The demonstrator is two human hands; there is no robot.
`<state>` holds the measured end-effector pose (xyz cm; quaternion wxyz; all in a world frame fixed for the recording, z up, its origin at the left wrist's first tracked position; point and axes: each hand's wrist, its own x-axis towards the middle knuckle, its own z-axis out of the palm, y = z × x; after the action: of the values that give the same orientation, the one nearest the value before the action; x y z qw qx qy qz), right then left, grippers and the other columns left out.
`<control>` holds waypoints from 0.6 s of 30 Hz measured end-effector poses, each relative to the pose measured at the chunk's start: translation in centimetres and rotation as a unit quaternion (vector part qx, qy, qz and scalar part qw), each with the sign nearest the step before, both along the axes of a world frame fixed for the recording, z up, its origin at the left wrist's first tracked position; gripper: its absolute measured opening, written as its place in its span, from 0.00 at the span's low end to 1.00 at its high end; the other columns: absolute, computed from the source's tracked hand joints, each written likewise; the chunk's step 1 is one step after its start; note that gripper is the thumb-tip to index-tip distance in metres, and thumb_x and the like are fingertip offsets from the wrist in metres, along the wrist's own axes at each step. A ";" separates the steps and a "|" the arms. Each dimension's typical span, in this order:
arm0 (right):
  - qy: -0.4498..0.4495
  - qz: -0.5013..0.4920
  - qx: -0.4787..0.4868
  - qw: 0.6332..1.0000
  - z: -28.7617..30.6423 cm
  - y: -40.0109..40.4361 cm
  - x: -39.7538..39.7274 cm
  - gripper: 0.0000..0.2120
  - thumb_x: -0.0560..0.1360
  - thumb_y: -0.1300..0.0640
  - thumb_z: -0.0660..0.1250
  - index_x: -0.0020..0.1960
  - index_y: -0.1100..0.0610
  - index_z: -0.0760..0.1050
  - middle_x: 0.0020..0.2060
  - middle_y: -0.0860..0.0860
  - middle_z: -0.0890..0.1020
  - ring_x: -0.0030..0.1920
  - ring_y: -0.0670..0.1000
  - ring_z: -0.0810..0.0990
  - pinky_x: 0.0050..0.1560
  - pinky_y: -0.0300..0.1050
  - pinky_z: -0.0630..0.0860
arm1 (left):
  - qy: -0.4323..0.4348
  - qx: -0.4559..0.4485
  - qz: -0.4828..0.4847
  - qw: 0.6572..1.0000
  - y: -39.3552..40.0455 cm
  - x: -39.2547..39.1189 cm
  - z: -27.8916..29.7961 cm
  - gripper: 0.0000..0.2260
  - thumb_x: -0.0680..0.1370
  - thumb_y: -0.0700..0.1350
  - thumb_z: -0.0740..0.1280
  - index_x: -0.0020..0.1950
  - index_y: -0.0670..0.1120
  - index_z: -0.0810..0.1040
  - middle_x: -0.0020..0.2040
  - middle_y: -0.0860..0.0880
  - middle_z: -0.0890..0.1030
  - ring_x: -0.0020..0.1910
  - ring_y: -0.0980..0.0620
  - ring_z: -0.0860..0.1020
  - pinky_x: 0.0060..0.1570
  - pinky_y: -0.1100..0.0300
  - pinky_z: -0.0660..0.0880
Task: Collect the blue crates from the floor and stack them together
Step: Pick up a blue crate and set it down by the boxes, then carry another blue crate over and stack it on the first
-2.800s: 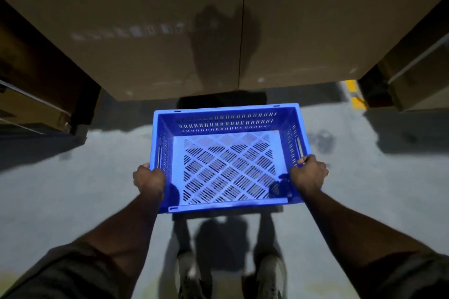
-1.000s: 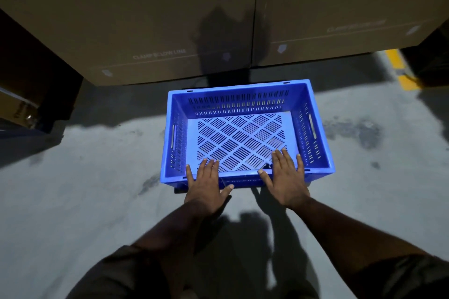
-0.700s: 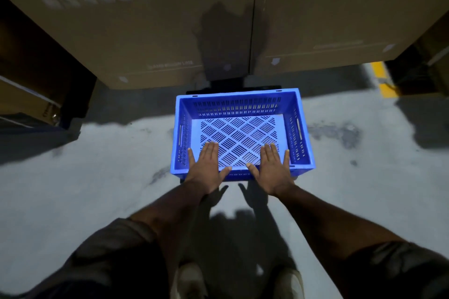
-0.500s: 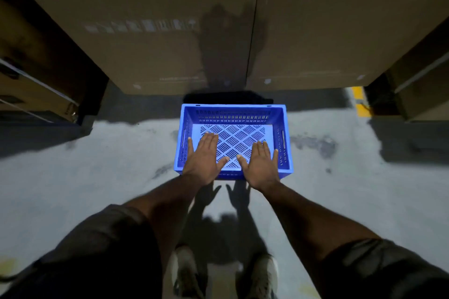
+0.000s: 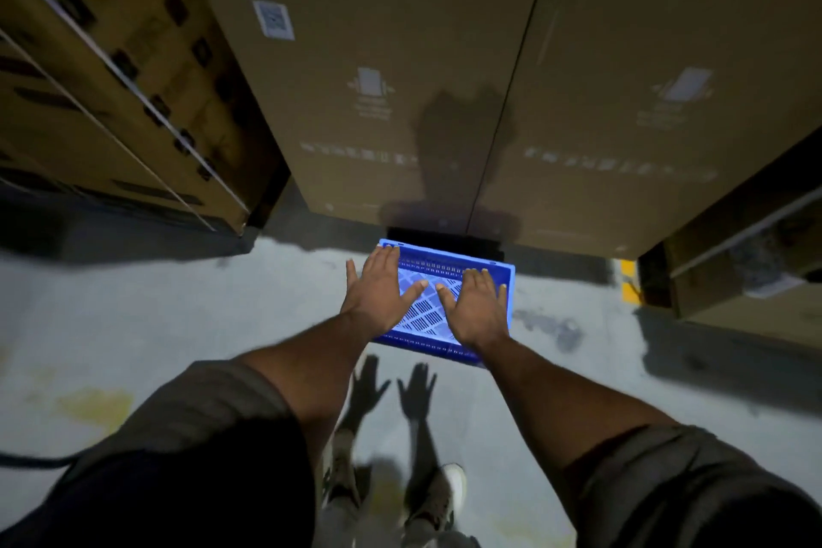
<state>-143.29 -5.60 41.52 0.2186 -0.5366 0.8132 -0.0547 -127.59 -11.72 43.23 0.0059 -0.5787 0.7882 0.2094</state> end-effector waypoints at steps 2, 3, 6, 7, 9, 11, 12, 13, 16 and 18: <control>0.001 0.021 -0.004 1.000 2.5 0.3 1.3 0.34 0.80 0.38 0.50 0.76 0.62 0.59 0.76 0.56 0.63 0.78 0.55 0.54 0.77 0.58 0.49 | 0.011 -0.008 0.018 1.000 0.7 1.4 3.1 0.36 0.80 0.65 0.54 0.80 0.46 0.51 0.81 0.50 0.54 0.80 0.53 0.48 0.77 0.42 0.44; -0.001 0.033 -0.005 0.999 3.6 0.4 2.0 0.34 0.80 0.38 0.50 0.76 0.62 0.59 0.76 0.56 0.63 0.78 0.55 0.54 0.77 0.58 0.49 | 0.014 -0.013 0.025 0.999 1.1 2.2 4.4 0.36 0.80 0.65 0.54 0.81 0.46 0.51 0.81 0.49 0.54 0.80 0.53 0.48 0.77 0.42 0.44; 0.002 0.062 -0.018 0.998 6.1 0.8 4.6 0.33 0.80 0.38 0.51 0.75 0.62 0.59 0.75 0.56 0.64 0.78 0.55 0.54 0.77 0.59 0.49 | 0.019 -0.032 0.046 0.998 2.5 5.1 7.6 0.36 0.80 0.65 0.55 0.80 0.46 0.51 0.81 0.48 0.56 0.80 0.52 0.50 0.77 0.42 0.46; 0.005 0.073 -0.023 0.997 6.8 1.0 5.6 0.33 0.80 0.39 0.52 0.75 0.62 0.60 0.75 0.57 0.64 0.78 0.55 0.55 0.77 0.59 0.50 | 0.017 -0.039 0.054 0.998 3.0 6.3 8.2 0.36 0.79 0.65 0.55 0.80 0.46 0.52 0.80 0.48 0.57 0.80 0.51 0.51 0.77 0.42 0.47; 0.014 0.094 -0.023 0.995 8.0 1.7 7.3 0.31 0.80 0.40 0.54 0.74 0.61 0.60 0.74 0.57 0.65 0.77 0.55 0.57 0.76 0.59 0.52 | 0.010 -0.048 0.071 0.996 4.1 8.8 9.2 0.36 0.79 0.65 0.56 0.80 0.47 0.53 0.79 0.47 0.59 0.79 0.49 0.54 0.77 0.43 0.50; 0.029 0.115 -0.022 0.993 9.0 2.5 9.2 0.30 0.80 0.41 0.55 0.74 0.60 0.61 0.73 0.57 0.66 0.76 0.56 0.59 0.76 0.59 0.54 | 0.010 -0.052 0.090 0.995 5.4 11.7 9.7 0.35 0.78 0.65 0.58 0.79 0.47 0.55 0.78 0.46 0.61 0.78 0.47 0.57 0.76 0.44 0.54; 0.038 0.123 -0.028 0.991 9.4 2.8 10.3 0.30 0.80 0.41 0.55 0.73 0.60 0.62 0.72 0.56 0.67 0.75 0.56 0.60 0.75 0.58 0.56 | 0.011 -0.055 0.098 0.994 6.1 13.2 9.9 0.35 0.78 0.65 0.58 0.79 0.47 0.56 0.78 0.46 0.62 0.77 0.47 0.58 0.76 0.44 0.55; 0.046 0.131 -0.036 0.990 10.0 3.0 11.5 0.29 0.80 0.41 0.55 0.73 0.60 0.63 0.72 0.56 0.68 0.75 0.56 0.61 0.75 0.57 0.57 | 0.010 -0.058 0.107 0.993 6.7 14.6 10.1 0.35 0.78 0.65 0.59 0.79 0.48 0.56 0.77 0.46 0.63 0.77 0.47 0.59 0.76 0.44 0.56; 0.061 0.150 -0.059 0.985 11.6 3.9 15.5 0.28 0.79 0.41 0.57 0.70 0.60 0.66 0.69 0.57 0.70 0.72 0.57 0.65 0.71 0.55 0.61 | 0.015 -0.065 0.125 0.990 8.7 19.2 10.9 0.34 0.78 0.65 0.59 0.78 0.48 0.59 0.76 0.46 0.64 0.76 0.47 0.60 0.75 0.44 0.57; 0.059 0.165 -0.062 0.983 12.3 4.7 18.8 0.25 0.79 0.43 0.59 0.67 0.59 0.68 0.66 0.57 0.72 0.68 0.59 0.67 0.68 0.55 0.66 | 0.027 -0.063 0.129 0.989 10.4 22.7 11.3 0.32 0.78 0.64 0.61 0.77 0.48 0.62 0.75 0.46 0.67 0.75 0.46 0.63 0.74 0.46 0.61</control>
<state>-124.52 -0.87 53.87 0.1423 -0.6783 0.7199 -0.0364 -104.86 -1.33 54.55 -0.0787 -0.6688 0.7185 0.1740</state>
